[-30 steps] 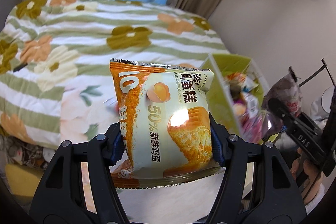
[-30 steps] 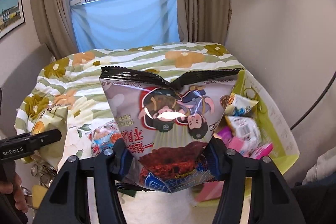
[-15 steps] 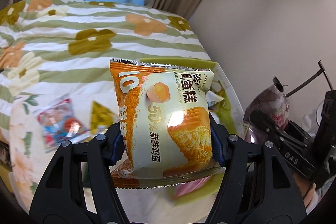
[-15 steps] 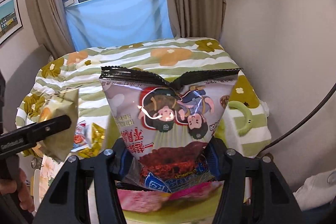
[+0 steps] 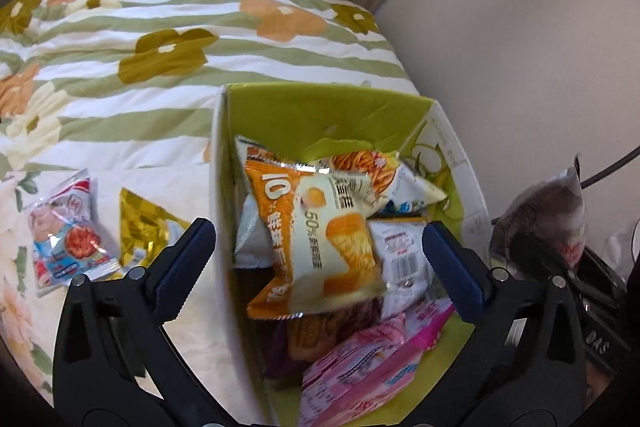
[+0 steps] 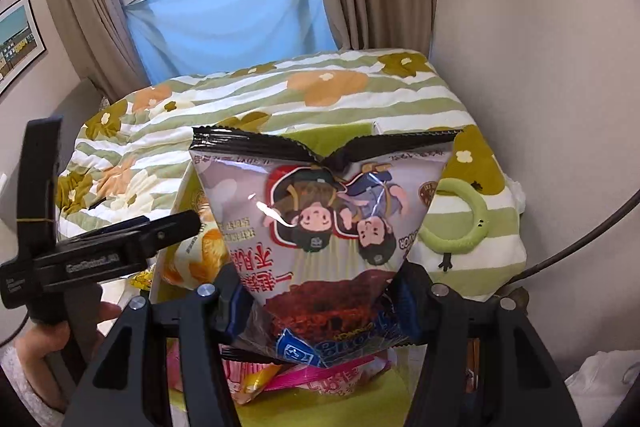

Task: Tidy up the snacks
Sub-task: 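Carry both bags over the green box and release them inside, then move both grippers back toward the clear packet and dark green bar, then grasp the clear packet with the left gripper while the right grasps the dark green bar, then carry the clear packet and green bar over the box and release them inside, then move both grippers back toward the Oishi shrimp bag and gold bag, then grasp the Oishi shrimp bag with the left gripper while the right grasps the gold bag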

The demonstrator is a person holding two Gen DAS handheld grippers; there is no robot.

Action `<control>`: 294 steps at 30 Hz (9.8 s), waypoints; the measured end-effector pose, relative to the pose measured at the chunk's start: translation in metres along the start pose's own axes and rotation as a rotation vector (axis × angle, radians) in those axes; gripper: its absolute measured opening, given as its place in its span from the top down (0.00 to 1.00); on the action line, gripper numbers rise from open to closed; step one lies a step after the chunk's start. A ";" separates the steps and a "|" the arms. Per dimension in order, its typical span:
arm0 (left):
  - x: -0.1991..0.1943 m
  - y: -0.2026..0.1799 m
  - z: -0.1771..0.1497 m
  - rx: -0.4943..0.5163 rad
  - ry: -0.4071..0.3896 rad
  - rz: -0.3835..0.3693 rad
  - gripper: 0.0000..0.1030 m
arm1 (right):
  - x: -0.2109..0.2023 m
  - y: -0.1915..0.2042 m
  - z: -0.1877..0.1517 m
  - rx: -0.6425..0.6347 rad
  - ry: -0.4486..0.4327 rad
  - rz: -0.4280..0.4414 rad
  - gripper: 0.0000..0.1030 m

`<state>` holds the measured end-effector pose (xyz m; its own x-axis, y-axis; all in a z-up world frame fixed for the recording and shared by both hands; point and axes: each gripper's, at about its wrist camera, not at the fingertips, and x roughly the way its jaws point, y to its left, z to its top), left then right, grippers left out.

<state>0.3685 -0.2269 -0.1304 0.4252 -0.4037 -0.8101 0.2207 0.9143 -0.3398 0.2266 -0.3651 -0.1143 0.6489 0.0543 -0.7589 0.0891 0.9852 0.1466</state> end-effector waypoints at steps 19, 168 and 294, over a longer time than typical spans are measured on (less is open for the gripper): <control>-0.062 0.035 -0.024 0.051 -0.049 0.043 0.01 | 0.033 0.006 0.029 0.036 0.106 0.075 0.46; -0.068 0.246 -0.130 0.320 0.165 0.061 0.42 | 0.089 0.245 -0.155 -0.028 0.104 -0.082 0.61; -0.063 0.297 -0.034 -0.220 0.126 -0.016 0.00 | 0.056 0.232 -0.052 0.028 -0.050 0.023 0.06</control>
<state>0.3777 0.0709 -0.1962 0.3074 -0.4234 -0.8522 0.0247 0.8988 -0.4376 0.2438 -0.1253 -0.1558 0.6878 0.0676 -0.7228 0.0946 0.9788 0.1815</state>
